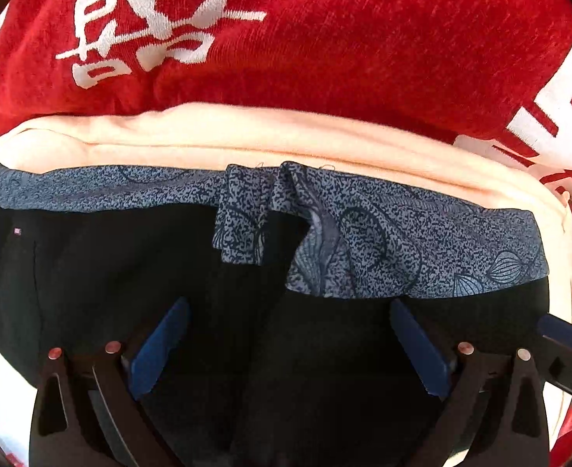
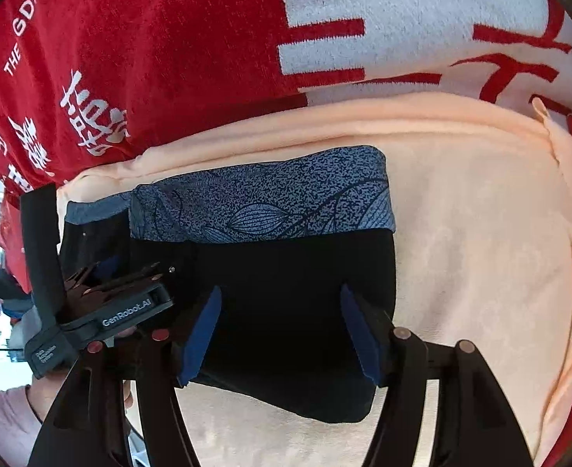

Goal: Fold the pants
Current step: 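Release both grippers and pull them back from the folded trousers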

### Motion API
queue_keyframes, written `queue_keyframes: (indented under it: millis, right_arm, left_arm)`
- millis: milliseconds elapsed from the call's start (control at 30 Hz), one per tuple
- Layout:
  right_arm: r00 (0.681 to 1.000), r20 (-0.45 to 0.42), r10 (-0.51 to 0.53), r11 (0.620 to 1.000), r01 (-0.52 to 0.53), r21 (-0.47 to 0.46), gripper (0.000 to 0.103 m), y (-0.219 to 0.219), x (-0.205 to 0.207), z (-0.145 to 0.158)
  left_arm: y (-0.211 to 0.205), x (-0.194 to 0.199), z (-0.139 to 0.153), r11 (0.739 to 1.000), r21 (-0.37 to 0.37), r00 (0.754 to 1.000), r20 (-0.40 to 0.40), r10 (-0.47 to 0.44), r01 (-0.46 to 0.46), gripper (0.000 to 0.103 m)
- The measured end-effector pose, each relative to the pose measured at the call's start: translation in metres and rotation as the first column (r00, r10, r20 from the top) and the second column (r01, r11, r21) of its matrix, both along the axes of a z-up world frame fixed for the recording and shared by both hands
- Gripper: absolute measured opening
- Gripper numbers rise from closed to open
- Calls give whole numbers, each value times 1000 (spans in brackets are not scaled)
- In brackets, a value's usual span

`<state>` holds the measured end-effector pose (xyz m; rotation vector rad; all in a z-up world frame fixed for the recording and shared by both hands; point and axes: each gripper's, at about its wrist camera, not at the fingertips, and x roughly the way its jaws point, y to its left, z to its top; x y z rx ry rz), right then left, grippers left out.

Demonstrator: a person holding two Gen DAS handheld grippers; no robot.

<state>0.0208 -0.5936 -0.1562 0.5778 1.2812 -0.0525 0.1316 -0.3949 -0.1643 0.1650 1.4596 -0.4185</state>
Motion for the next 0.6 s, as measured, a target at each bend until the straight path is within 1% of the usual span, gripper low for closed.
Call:
queue_keyframes:
  millis: [67,133,167,233,367,400,500,600]
  right_arm:
    - [1000,-6,-6,1000,6,4,67,-1,-3,3]
    - [1000,-13,-14,1000,14,8,68,0,-8,8]
    - [1000,-17,-15,1000,15,8,70,2,-11,11]
    - [1000,-19,-13,1000,13,14,81,4,-18,16]
    - [1000,-22,1,1000,-1,14,81,12,-33,24]
    - [1000,-22,11,1000,-11,4,81,15,-38,25]
    - [998,-52,36,999,-38,-39,81,24,-47,22]
    - [996,-77,37,998,-41,-56,82,33,-56,18]
  left_arm:
    - [-6,4,6,1000,27,999,-54,-3,5,103]
    - [0,4,15,997,79,998,-67,-7,12,103]
    - [4,1,21,996,87,998,-58,-7,12,103]
    - [18,-7,39,996,86,999,-37,-4,7,103]
    - [56,-32,74,994,110,1000,16,10,-12,103]
    - [64,-37,78,993,117,1000,23,12,-14,103]
    - [89,-57,76,990,141,1000,24,12,-15,103]
    - [116,-66,54,981,190,999,-18,38,-34,103]
